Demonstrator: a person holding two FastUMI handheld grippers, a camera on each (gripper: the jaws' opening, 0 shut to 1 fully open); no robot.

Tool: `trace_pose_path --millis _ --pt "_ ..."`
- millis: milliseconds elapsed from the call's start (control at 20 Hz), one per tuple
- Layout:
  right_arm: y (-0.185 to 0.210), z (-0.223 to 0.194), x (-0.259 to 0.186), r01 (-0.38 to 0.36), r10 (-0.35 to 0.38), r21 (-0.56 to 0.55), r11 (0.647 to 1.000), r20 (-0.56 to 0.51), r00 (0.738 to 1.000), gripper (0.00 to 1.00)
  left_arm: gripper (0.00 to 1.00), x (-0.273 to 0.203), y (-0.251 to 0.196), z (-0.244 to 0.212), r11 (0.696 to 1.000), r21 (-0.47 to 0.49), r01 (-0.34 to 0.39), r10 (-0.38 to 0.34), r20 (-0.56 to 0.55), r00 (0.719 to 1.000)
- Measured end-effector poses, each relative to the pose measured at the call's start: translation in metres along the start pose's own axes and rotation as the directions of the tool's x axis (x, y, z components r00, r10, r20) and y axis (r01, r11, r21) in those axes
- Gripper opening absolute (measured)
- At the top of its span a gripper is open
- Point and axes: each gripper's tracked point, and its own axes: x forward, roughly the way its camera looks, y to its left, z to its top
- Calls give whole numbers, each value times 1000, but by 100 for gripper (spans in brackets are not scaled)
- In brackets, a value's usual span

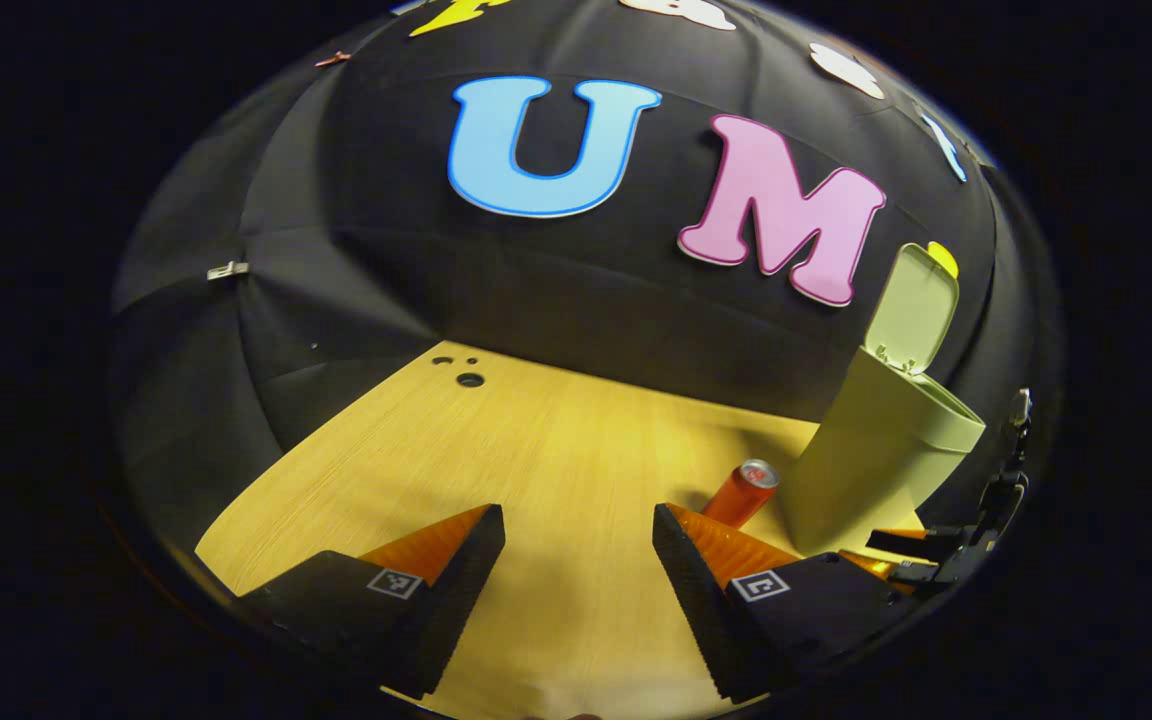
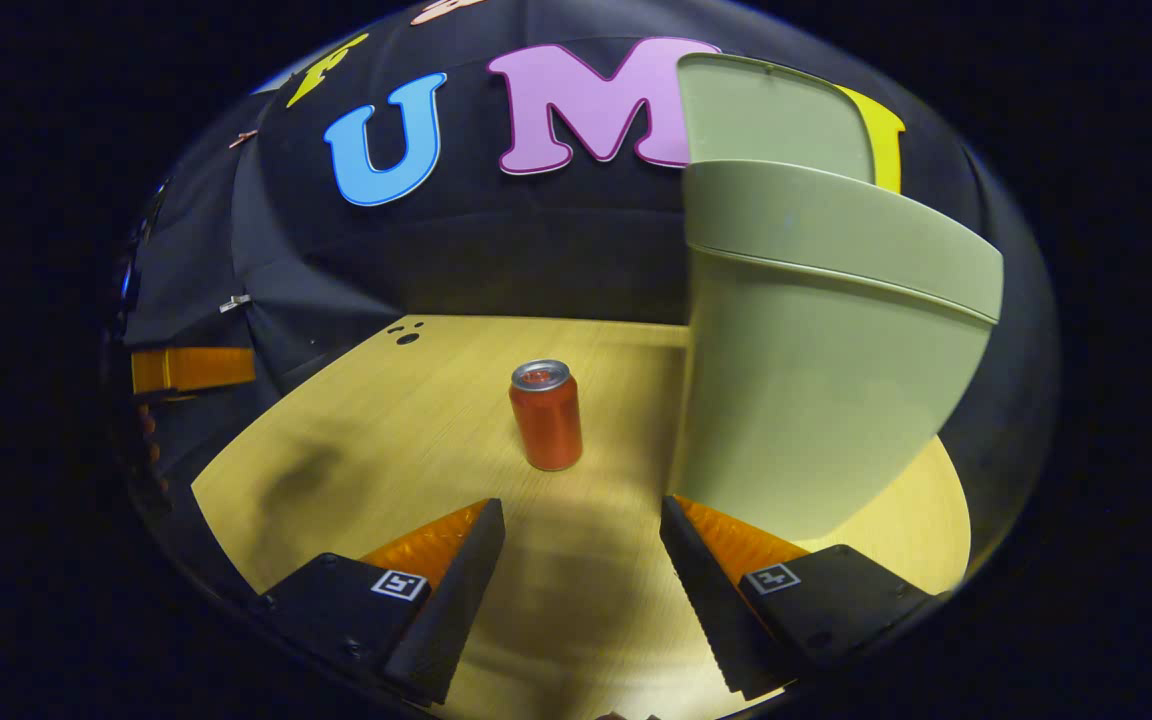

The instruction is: Press the lid of the desktop garbage bin to open it, pick up the crumpled paper on the desktop and throw it into the bin, then pick up the pop can on the desktop and drop it into the bin, and finally close the garbage bin lid.

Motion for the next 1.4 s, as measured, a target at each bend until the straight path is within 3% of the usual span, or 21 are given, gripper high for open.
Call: trace_pose_path --millis 350,750,1400 --pt "17 19 64 -9 10 -37 999 27 1000 99 96 1 24 -40 997 -13 -71 70 -65 995" --pt "25 10 127 5 -4 -64 998 5 1000 99 96 13 34 -60 992 -39 -116 112 -105 988" --pt "23 14 174 -1 1 -49 999 2 1000 97 96 4 48 -92 982 -64 -177 163 -183 969"
